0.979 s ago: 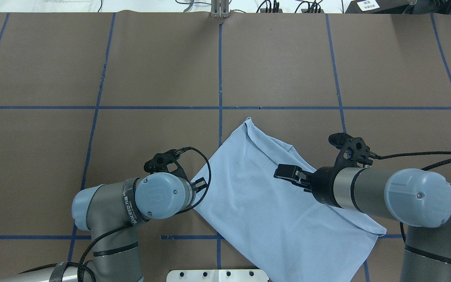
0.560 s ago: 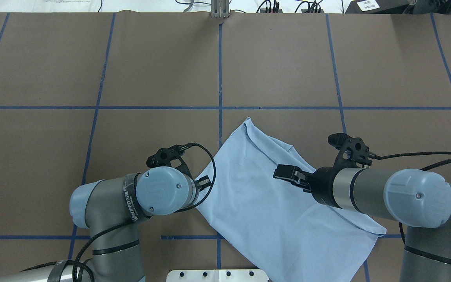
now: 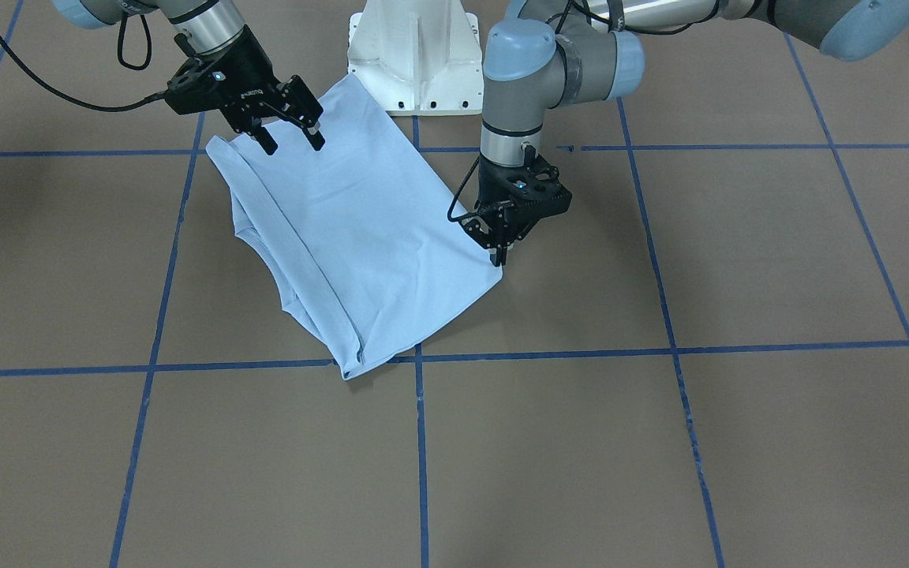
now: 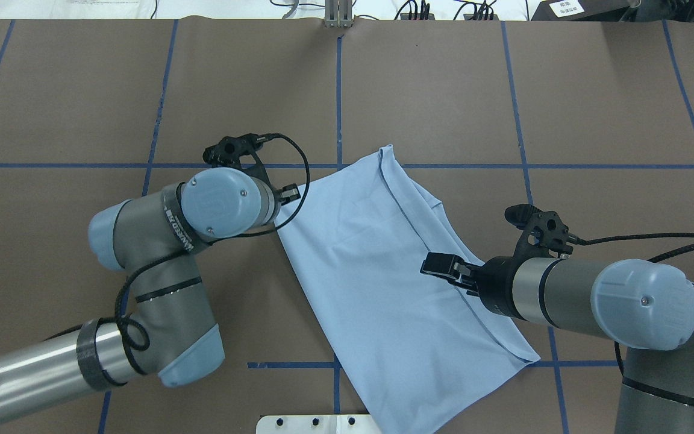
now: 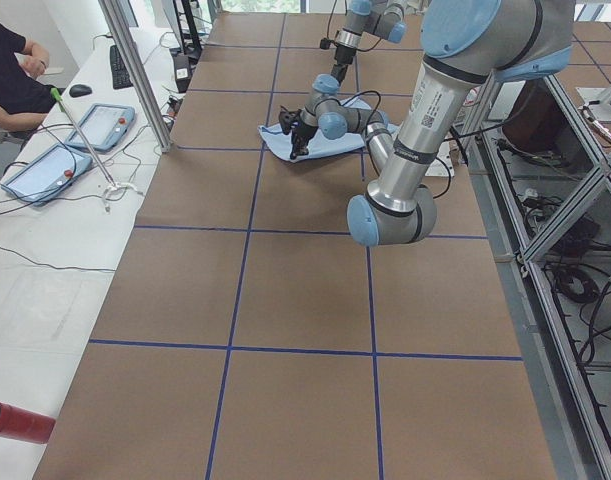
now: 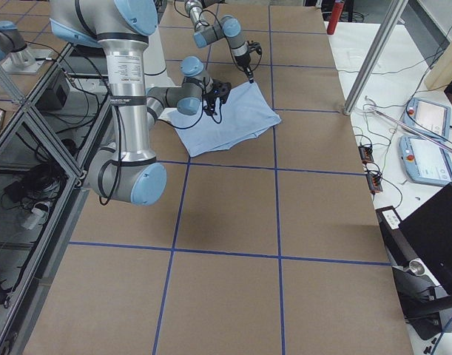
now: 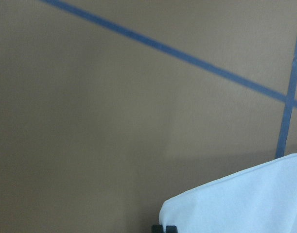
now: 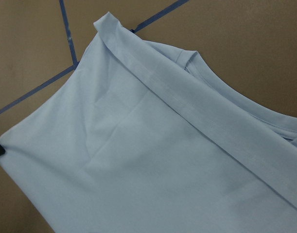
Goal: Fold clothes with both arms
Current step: 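Push the shirt away from the robot with the left gripper, straightening it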
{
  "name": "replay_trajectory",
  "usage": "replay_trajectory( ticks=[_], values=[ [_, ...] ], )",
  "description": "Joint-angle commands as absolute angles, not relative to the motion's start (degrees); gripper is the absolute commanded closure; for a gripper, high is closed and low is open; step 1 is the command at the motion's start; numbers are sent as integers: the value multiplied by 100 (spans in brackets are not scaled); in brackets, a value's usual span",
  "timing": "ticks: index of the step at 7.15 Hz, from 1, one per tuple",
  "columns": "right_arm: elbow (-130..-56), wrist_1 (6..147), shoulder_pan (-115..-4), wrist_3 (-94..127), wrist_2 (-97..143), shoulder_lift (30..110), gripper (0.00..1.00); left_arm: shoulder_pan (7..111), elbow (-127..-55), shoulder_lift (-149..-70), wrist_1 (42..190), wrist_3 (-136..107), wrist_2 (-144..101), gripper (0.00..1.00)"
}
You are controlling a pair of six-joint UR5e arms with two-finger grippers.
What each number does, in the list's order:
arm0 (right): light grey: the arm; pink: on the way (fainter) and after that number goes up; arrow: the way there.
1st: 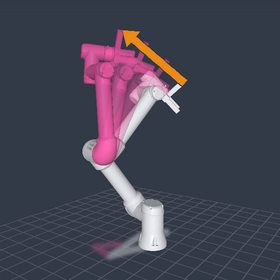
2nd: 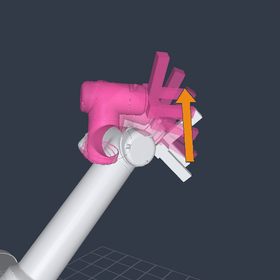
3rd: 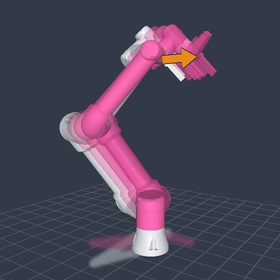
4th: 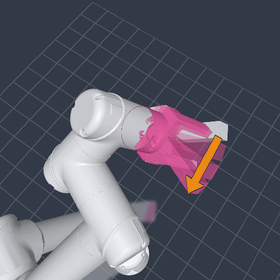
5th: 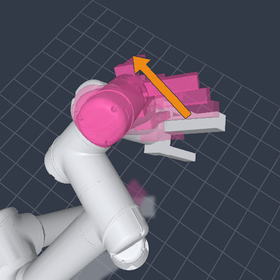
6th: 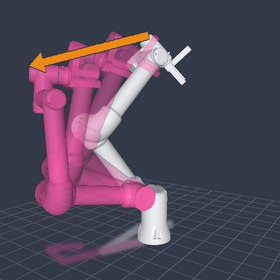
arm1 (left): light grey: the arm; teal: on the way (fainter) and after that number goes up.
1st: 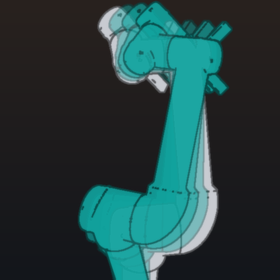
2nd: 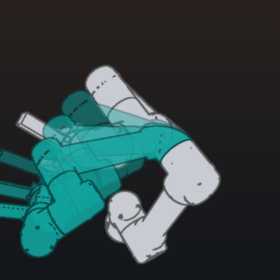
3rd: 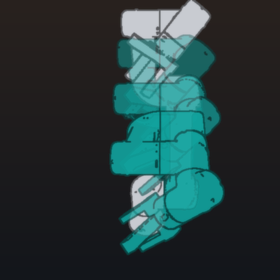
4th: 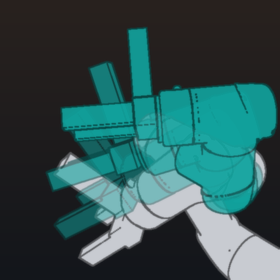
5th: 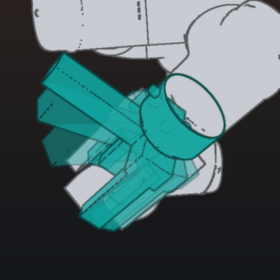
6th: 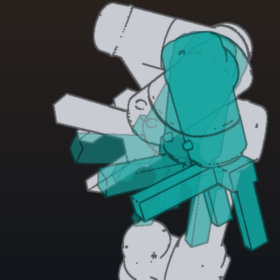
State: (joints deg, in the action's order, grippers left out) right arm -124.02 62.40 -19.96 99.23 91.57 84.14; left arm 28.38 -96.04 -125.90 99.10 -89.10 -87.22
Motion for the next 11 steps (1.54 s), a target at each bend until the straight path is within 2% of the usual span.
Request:
replay_trajectory(
  ticks=[1, 3, 5, 7, 8, 9, 10, 11],
  values=[
    [-12419, 6240, -2004, 9923, 9123, 8411, 0, 3425, -8478, -12971, 10885, -8125, -8692, 100],
    [-12419, 6240, -2004, 9923, 9053, 8367, 0, 3830, -7581, -13305, 11597, -7438, -8692, 100],
    [-12393, 6249, -2004, 9923, 9053, 8367, 0, 4007, -6185, -14032, 12750, -7050, -8623, 100],
    [-12296, 6249, -1995, 9923, 8948, 8367, 0, 4052, -5157, -14394, 13671, -6952, -8596, 100],
    [-12296, 6232, -2004, 9923, 8947, 8367, 0, 4043, -5046, -14423, 13737, -6952, -8378, 100],
    [-12270, 6266, -1987, 9923, 8825, 8219, 0, 4052, -5028, -14405, 13737, -6943, -8228, 40],
    [-12043, 6275, -1995, 9888, 8772, 8018, 0, 4087, -5027, -14405, 13737, -6543, -8218, 0],
    [-11832, 6284, -1969, 9844, 8780, 7929, 0, 4270, -5027, -14388, 13737, -6322, -8261, 0]
  ],
)
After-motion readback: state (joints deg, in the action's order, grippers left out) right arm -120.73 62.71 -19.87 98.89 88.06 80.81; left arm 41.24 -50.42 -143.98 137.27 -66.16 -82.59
